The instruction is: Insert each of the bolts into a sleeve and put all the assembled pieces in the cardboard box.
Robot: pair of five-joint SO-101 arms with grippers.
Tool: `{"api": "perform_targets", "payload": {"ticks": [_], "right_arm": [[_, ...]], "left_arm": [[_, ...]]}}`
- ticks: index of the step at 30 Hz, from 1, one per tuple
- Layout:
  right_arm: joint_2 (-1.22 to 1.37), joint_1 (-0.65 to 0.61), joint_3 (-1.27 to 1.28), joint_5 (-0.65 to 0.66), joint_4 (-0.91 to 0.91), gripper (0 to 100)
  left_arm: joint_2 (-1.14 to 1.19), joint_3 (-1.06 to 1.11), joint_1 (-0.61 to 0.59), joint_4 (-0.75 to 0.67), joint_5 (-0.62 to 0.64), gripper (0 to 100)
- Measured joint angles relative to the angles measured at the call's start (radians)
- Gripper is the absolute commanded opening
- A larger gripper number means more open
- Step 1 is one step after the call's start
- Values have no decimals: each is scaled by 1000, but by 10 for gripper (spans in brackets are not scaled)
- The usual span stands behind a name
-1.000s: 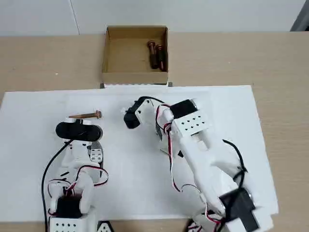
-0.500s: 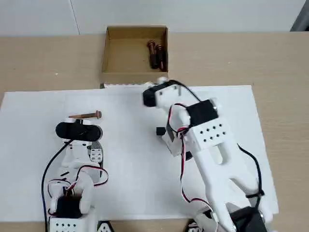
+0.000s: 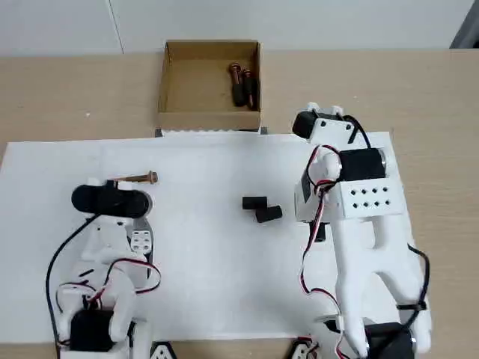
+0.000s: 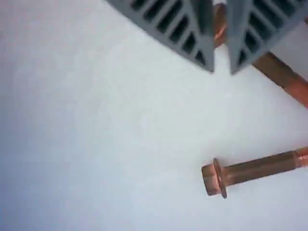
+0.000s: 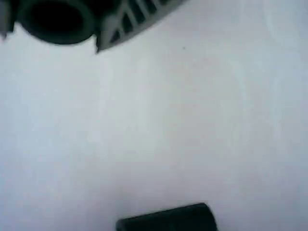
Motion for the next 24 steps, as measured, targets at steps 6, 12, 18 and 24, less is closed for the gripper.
{"api": "perform_targets", "payload": {"ticks": [6,12,18,24], "right_arm": [[0,5,0,-5,0,3],[0,5,0,-5,0,3],[0,5,0,-5,0,3],[0,5,0,-5,-20,3]], "left_arm": [[394,-281,0,0,0,6],[796,-535,-58,51,-5,6],[1109,-738,-129,74,-181,6],[1316,-853,-150,77,-505,7]]}}
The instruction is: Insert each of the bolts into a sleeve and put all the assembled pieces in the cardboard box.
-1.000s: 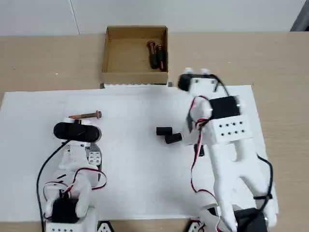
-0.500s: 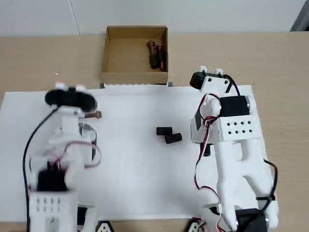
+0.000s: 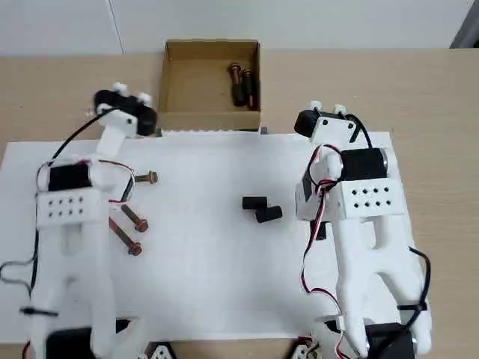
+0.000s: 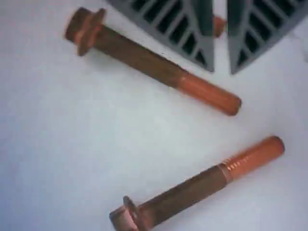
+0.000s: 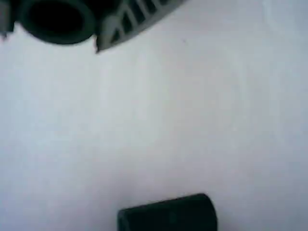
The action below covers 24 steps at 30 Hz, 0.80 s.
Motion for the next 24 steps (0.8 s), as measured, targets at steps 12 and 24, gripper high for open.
{"api": "perform_targets", "payload": {"ticks": [12,24], "right_arm": [[0,0,0,0,-11,3],[0,0,0,0,-101,3]], "left_arm": [[169,-120,0,-11,-446,63],[394,-379,14,114,-511,145]]}}
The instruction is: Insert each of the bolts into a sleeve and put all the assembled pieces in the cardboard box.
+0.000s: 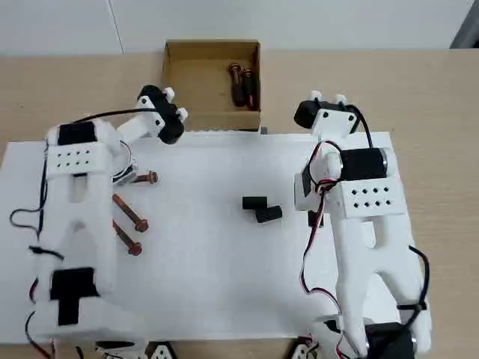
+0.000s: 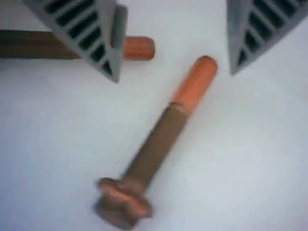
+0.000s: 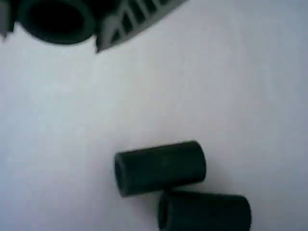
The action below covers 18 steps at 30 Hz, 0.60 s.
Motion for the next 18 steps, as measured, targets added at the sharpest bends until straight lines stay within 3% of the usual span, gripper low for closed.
{"api": "perform_targets", "payload": {"ticks": [18], "right_arm": [[0,0,86,0,-71,3]], "left_arm": [[379,-279,6,60,-2,104]]}}
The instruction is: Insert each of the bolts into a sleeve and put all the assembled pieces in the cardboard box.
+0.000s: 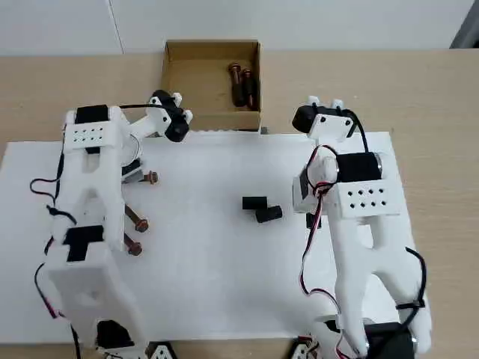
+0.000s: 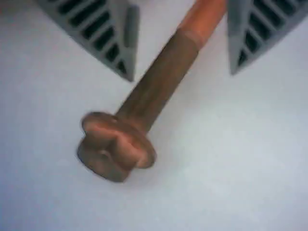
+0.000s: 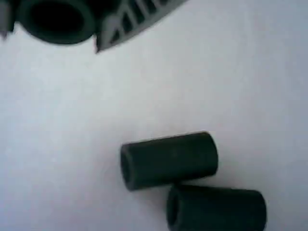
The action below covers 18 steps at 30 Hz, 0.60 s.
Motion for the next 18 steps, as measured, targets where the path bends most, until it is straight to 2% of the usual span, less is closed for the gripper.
{"api": "perform_targets", "payload": {"ticks": [12,18], "right_arm": [[0,-2,0,0,-15,3],[0,-2,0,0,-15,3]], "left_arm": [[31,-14,38,25,-2,104],[31,-60,38,110,-3,104]]}}
